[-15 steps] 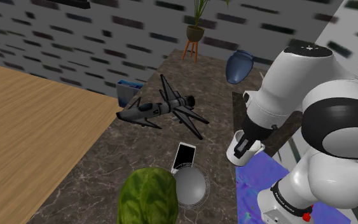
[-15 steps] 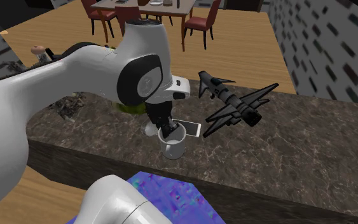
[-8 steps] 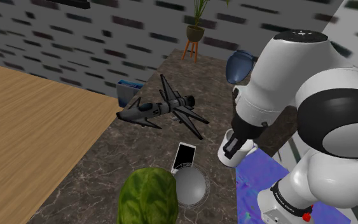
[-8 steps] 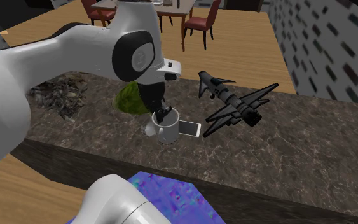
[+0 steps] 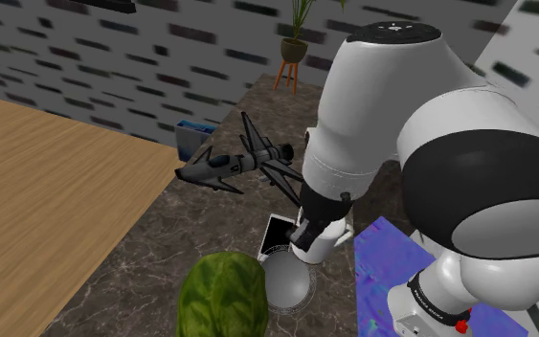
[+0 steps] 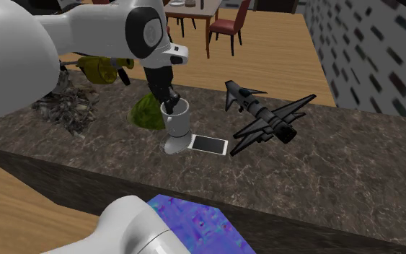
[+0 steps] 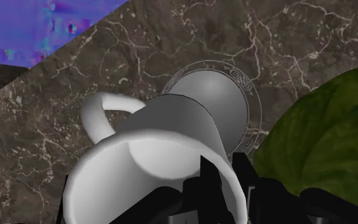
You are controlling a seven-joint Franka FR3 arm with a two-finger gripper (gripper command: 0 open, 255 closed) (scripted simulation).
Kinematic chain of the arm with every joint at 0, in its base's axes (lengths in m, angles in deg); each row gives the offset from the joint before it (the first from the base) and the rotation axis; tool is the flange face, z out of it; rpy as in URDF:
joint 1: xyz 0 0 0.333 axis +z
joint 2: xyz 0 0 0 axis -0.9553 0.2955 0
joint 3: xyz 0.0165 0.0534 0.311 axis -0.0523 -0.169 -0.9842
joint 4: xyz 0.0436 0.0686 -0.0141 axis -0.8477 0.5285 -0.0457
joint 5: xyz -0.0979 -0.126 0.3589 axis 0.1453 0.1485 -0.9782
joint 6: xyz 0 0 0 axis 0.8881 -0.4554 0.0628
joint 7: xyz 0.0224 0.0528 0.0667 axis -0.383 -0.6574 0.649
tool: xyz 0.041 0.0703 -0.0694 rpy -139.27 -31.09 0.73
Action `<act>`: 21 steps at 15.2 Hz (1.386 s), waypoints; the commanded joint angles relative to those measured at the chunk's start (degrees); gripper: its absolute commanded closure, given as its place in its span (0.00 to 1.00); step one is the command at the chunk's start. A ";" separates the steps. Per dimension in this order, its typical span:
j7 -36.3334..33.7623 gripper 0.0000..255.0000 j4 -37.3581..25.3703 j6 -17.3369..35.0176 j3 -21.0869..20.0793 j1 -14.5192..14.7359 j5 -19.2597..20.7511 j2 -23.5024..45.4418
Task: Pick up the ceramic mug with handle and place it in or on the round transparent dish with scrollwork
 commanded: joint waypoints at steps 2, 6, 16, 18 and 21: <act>-1.47 1.00 -0.97 1.99 -2.19 -0.90 0.23 2.68; -1.59 1.00 1.51 5.19 -3.34 -0.92 -0.20 3.37; -2.28 1.00 6.95 13.62 -6.75 -1.51 -0.84 6.35; -2.47 1.00 7.78 15.15 -7.43 -1.71 -0.86 7.07; -2.47 1.00 7.78 15.15 -7.43 -1.71 -0.86 7.07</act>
